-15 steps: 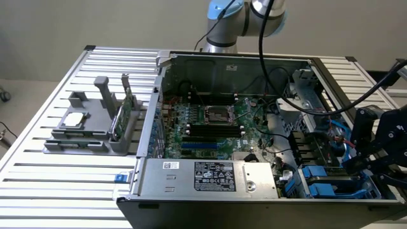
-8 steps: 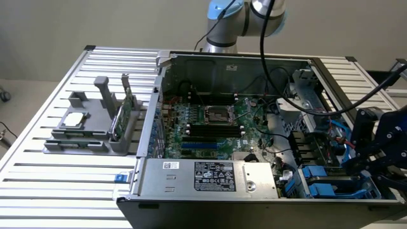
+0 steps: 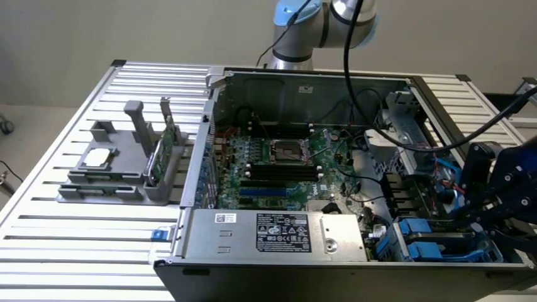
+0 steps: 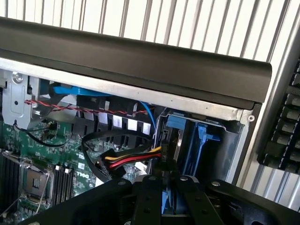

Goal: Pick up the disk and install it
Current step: 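Insert the first disk wire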

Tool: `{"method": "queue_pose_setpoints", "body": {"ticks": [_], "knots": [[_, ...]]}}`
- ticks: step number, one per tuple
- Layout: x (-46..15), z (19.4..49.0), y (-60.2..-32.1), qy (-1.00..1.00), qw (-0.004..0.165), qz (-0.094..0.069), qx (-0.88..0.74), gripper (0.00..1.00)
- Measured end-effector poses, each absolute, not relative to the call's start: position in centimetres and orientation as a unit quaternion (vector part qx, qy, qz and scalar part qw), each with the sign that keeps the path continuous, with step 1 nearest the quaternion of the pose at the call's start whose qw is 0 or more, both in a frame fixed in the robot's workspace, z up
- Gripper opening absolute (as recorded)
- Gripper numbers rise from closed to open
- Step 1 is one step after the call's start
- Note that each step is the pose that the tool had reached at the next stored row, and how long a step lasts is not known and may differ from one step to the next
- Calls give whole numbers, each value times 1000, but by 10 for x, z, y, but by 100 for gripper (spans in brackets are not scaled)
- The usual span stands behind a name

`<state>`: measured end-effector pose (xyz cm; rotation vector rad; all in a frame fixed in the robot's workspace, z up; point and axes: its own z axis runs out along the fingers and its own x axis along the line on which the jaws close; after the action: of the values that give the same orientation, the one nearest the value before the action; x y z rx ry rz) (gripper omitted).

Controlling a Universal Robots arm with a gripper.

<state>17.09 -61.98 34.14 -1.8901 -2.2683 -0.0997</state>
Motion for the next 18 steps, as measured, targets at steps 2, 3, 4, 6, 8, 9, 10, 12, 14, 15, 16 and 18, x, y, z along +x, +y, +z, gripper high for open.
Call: {"method": "queue_pose_setpoints", "body": {"ticks": [2,3,4,6,8,9,10,12,14,15,16,18], "knots": [[171,341,-618,-762,93,-34,-640,17],[171,341,-617,-761,93,-34,-641,17],[171,341,-616,-760,93,-34,-642,17],[171,341,-614,-758,92,-33,-644,17],[172,341,-614,-755,91,-33,-649,17],[172,341,-613,-752,91,-33,-652,17],[172,341,-613,-749,90,-33,-655,17],[173,341,-613,-744,89,-32,-662,17],[173,341,-613,-740,87,-31,-666,17],[173,341,-613,-739,85,-29,-668,17],[173,341,-613,-739,83,-26,-668,17],[173,341,-610,-739,75,-18,-669,17]]}}
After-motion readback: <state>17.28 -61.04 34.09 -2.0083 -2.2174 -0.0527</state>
